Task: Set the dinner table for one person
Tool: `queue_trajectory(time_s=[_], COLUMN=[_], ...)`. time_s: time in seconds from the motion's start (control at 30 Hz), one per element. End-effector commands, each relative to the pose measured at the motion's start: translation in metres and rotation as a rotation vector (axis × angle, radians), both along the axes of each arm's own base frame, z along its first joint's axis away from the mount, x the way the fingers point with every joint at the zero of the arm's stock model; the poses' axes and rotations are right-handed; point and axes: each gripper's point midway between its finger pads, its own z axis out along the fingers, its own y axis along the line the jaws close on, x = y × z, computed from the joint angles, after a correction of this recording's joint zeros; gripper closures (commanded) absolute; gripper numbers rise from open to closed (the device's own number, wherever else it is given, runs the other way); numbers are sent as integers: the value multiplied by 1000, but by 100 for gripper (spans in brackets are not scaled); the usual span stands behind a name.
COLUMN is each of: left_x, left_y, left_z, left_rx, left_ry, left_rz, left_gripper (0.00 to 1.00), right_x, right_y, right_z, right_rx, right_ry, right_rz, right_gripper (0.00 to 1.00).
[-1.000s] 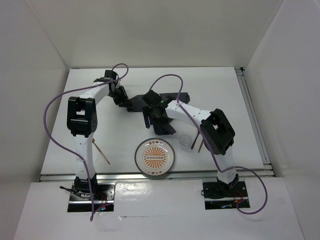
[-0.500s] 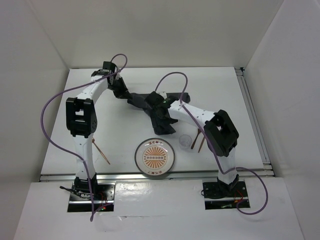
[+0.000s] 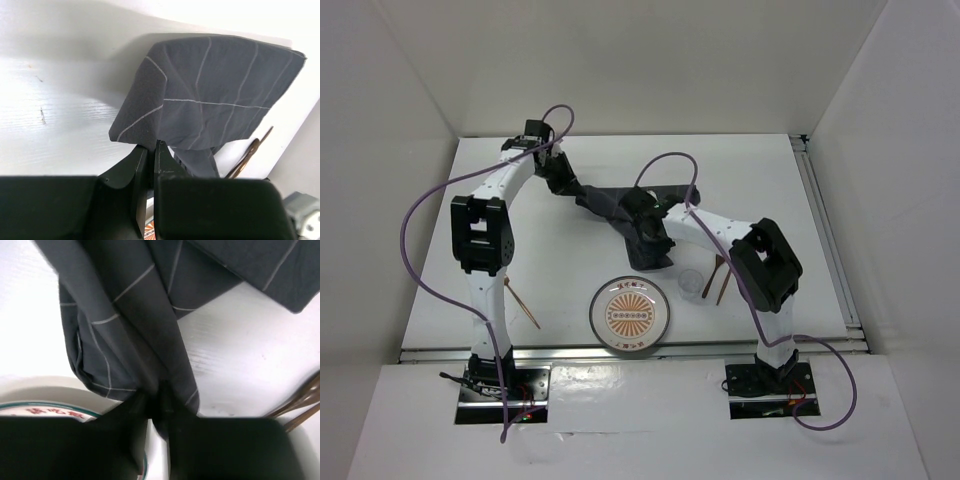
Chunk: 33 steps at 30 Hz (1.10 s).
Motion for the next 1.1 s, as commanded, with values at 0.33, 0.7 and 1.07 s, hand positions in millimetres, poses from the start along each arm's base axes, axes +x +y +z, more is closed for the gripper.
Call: queue_trajectory(time_s=[0.33,0.7,1.07], left_x=[56,38,-60], left_y=[19,55,52], left_z=[136,285,301], left_rx=[-309,-601,-668], left_ry=[-226,-481,-456], left_rz=[146,280,330], left_gripper=[100,100,100], right_x=[183,197,103], right_y=[-98,-145,-119], right_z=[124,276,287], right_rx=[61,265,276], right_ry=[-363,-701,-684], right_rz=[-160,-312,-246], right_gripper=[100,100,100])
